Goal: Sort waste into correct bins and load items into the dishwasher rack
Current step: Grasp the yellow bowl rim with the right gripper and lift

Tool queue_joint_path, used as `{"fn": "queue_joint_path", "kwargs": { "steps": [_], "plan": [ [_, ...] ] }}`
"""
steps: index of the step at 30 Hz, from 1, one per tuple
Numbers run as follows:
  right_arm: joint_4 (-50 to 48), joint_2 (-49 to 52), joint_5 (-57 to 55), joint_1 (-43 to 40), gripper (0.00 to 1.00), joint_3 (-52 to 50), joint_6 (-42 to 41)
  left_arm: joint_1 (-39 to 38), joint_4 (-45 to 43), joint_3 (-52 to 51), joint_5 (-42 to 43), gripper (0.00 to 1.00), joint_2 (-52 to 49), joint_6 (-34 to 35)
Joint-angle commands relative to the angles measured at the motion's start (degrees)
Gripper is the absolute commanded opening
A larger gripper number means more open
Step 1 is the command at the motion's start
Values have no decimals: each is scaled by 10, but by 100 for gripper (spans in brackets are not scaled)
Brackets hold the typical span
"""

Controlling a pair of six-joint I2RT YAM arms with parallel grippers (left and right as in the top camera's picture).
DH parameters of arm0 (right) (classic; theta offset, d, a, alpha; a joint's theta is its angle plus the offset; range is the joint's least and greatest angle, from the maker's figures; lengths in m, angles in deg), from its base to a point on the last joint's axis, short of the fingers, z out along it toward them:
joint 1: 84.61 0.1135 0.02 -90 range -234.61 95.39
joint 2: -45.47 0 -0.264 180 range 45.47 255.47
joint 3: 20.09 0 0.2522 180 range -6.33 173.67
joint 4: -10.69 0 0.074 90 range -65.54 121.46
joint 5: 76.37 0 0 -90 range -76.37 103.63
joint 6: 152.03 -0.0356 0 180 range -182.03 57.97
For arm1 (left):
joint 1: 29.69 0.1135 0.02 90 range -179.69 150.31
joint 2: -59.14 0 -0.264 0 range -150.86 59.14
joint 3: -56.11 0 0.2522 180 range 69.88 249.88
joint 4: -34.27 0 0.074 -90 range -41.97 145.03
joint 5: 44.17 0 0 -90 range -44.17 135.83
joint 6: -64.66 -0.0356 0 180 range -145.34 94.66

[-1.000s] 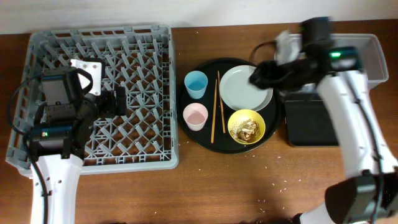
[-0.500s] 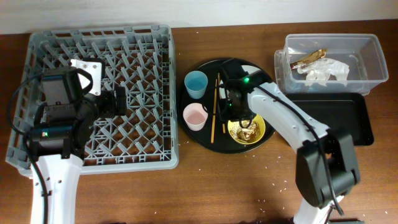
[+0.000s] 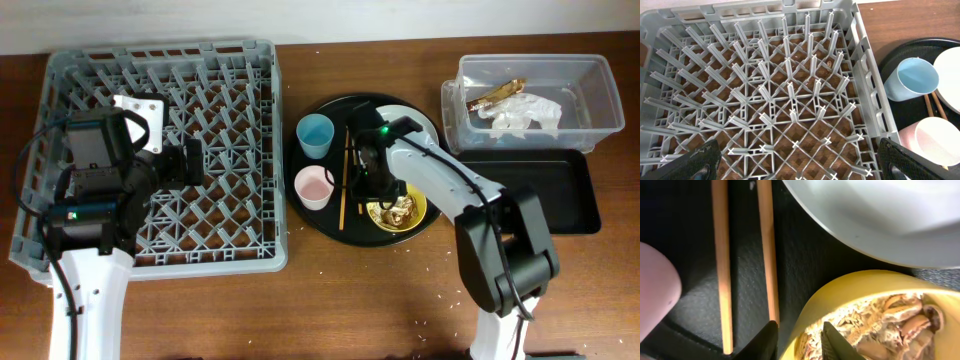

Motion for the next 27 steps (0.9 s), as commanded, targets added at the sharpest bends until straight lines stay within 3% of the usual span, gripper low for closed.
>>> {"fn": "queue_joint_path", "kwargs": {
  "steps": [1,6,12,18,27],
  "plan": [
    [0,13,-3,3,29,-6,-6,1,-1,7,10,100,-2,3],
    [-1,12,2,3,4,-5,-5,1,-1,7,10,100,-2,3],
    [70,-13,1,-4,4,56,3,1,-1,7,10,100,-2,3],
    [221,-78,9,-70,4,196,60,1,-1,7,10,100,-2,3],
    [257,-120,293,-324,4,210,308,1,-1,7,10,100,-2,3]
  ]
}}
